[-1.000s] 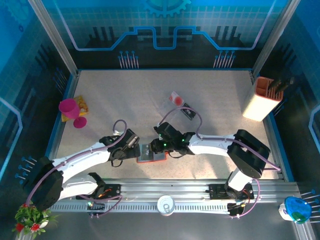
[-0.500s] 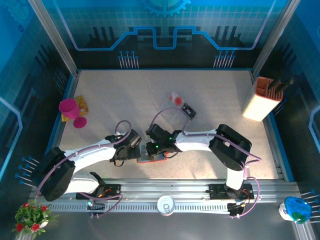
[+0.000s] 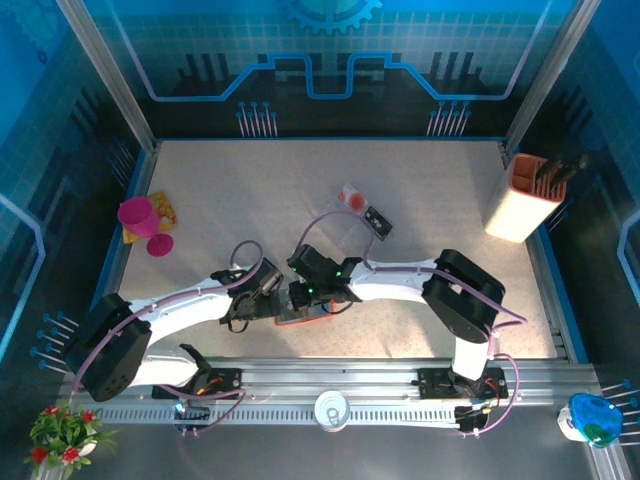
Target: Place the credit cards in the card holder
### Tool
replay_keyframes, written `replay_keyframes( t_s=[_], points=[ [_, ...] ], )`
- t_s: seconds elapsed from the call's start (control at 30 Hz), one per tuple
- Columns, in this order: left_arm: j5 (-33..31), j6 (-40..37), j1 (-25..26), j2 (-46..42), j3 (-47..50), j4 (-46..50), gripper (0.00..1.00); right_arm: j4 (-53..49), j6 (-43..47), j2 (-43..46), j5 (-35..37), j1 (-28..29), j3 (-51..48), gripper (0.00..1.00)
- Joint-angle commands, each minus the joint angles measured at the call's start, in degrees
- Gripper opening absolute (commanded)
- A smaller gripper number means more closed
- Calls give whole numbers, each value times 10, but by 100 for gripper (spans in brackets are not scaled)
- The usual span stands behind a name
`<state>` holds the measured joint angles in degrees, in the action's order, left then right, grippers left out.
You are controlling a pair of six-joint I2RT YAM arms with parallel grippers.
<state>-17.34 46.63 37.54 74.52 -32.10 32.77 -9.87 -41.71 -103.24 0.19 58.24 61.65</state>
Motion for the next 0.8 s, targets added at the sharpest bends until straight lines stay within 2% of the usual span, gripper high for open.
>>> replay_keyframes(
  t_s=[0.0, 0.77],
  points=[
    [26, 2, -4, 15, 27, -28, 99, -12, -2, 34, 18, -9, -21, 7],
    [31, -6, -5, 26, 25, -34, 99, -26, -18, -32, 6, 6, -14, 1]
  ],
)
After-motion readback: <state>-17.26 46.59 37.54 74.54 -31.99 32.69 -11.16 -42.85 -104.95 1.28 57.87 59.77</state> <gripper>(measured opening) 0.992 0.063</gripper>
